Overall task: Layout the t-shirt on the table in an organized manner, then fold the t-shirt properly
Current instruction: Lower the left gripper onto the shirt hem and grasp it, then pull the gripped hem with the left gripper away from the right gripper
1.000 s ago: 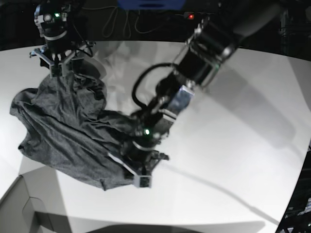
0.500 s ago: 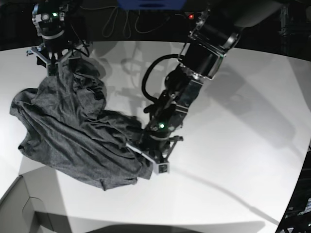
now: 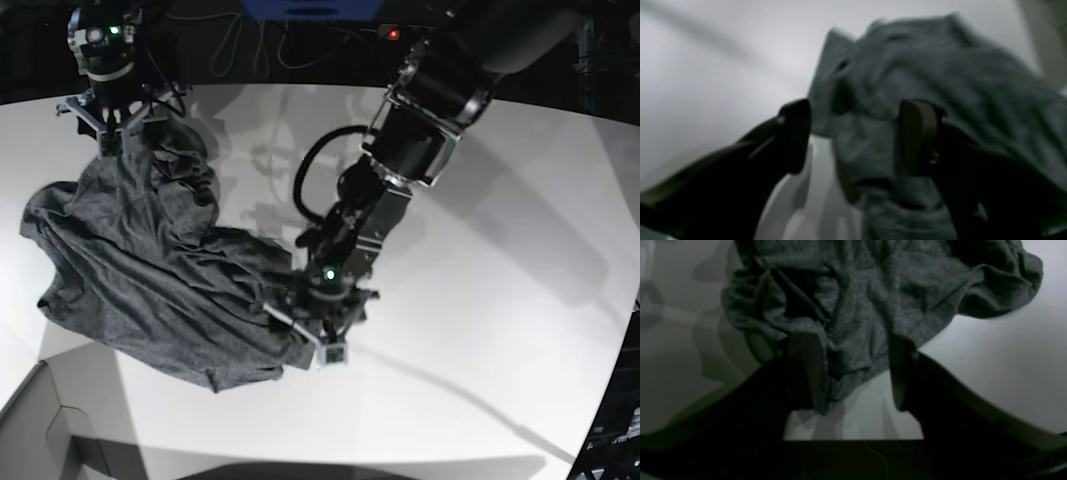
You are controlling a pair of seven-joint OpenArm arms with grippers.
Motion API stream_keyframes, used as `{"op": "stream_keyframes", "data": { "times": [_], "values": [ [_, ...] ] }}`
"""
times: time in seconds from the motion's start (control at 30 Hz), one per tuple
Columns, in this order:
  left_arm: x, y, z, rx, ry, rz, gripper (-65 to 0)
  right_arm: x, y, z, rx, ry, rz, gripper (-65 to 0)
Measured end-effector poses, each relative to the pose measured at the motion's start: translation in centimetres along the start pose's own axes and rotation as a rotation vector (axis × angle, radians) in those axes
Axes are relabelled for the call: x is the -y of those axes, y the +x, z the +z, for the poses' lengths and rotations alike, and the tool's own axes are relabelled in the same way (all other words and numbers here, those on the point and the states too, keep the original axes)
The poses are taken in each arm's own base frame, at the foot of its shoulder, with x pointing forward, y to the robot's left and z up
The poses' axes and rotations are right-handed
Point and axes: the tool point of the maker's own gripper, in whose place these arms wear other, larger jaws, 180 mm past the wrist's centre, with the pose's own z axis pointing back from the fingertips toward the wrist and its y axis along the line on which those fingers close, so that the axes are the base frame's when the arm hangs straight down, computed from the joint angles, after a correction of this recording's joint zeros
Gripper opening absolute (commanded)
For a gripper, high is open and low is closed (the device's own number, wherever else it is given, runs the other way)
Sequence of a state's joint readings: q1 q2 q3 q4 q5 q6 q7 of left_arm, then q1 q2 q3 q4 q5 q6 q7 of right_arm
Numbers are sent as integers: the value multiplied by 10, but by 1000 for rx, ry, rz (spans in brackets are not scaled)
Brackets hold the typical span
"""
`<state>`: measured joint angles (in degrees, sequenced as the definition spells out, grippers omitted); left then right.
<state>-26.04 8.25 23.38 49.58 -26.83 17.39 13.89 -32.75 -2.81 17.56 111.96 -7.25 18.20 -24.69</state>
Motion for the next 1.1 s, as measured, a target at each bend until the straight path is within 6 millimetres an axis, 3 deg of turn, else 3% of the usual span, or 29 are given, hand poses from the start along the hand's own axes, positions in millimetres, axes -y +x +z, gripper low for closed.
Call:
{"op": "stream_keyframes", "data": {
  "times": [0.2,0.43,0.5,0.67,0.77,1.0,1.1],
  "values": [
    [-4,1,-3,42,13,-27,-253,0,-5,2,-12,2,1,-319],
    [27,-11,-2,22,-55,-153,-258,-1,-6,3,-16,2,2,-319],
    [29,-10,-2,25,-58,-154,-299,-1,-6,3,-16,3,1,-319],
    [26,-9,-3,27,-54,-156,-540,-1,-6,3,-16,3,2,-320],
    [26,-9,-3,28,-53,-155,-636,-1,-6,3,-16,3,2,-320],
    [29,-7,-1,34,-61,-150,-647,-1,-12,5,-30,5,3,-320],
    [48,13,10,86,-114,-122,-647,-1,-11,5,-29,4,3,-320]
  ]
}}
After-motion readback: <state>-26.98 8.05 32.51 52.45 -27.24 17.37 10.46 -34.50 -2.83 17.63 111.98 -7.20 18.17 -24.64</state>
